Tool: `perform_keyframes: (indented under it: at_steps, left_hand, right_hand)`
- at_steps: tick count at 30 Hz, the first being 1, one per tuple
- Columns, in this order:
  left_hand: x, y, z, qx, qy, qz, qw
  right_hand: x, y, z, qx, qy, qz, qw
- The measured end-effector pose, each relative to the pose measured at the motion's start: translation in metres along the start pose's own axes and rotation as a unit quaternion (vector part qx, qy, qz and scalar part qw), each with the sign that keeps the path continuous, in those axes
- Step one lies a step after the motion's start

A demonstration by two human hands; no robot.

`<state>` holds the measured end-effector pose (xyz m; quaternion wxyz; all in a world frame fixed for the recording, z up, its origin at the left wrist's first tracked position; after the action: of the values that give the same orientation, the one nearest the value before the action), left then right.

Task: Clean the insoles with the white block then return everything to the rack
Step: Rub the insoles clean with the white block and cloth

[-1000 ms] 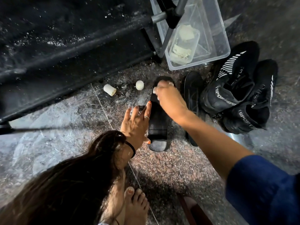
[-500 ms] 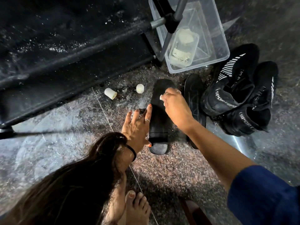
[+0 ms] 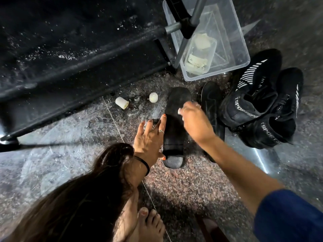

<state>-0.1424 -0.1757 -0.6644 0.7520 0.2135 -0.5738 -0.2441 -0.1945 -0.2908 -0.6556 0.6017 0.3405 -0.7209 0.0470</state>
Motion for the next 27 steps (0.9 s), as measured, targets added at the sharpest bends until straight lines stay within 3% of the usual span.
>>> perform_keyframes:
  at_steps: [5,7,11,14,20,23,27]
  left_hand:
    - [0.004,0.0,0.001,-0.006,-0.008,0.005,1.0]
    - [0.004,0.001,0.0,-0.005,-0.004,0.009,1.0]
    - [0.003,0.001,0.0,-0.007,-0.004,0.01,1.0]
    - [0.003,0.0,0.001,-0.01,-0.007,0.008,1.0]
    - [0.005,0.001,0.001,-0.008,-0.02,0.015,1.0]
    - [0.006,0.002,0.001,-0.008,-0.022,0.015,1.0]
    - [0.005,0.001,0.001,-0.01,-0.011,0.009,1.0]
  right_hand:
    - [0.005,-0.001,-0.006,-0.003,0.027,-0.058,0.998]
    - [0.004,0.021,0.0,-0.006,-0.018,-0.01,1.0]
    - [-0.026,0.075,-0.003,0.056,-0.014,-0.043,0.997]
    - [-0.022,0.061,0.003,0.025,-0.03,-0.045,0.998]
    - [0.024,-0.022,0.023,-0.09,-0.03,0.052,0.994]
    - [0.023,-0.026,0.021,-0.11,-0.034,0.051,0.992]
    - [-0.011,0.023,-0.012,0.013,-0.013,-0.021,1.0]
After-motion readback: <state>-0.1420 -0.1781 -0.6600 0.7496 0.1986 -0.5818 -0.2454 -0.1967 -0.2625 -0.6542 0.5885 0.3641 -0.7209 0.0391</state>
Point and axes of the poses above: each hand's wrist, its own y-axis away from the middle knuckle, its own x-axis out of the back of the hand, z = x × y, the point moved 10 cm from there along -y, towards the middle knuckle, and after that the axes turned 14 degrees about -x, right-handed, at the moved point
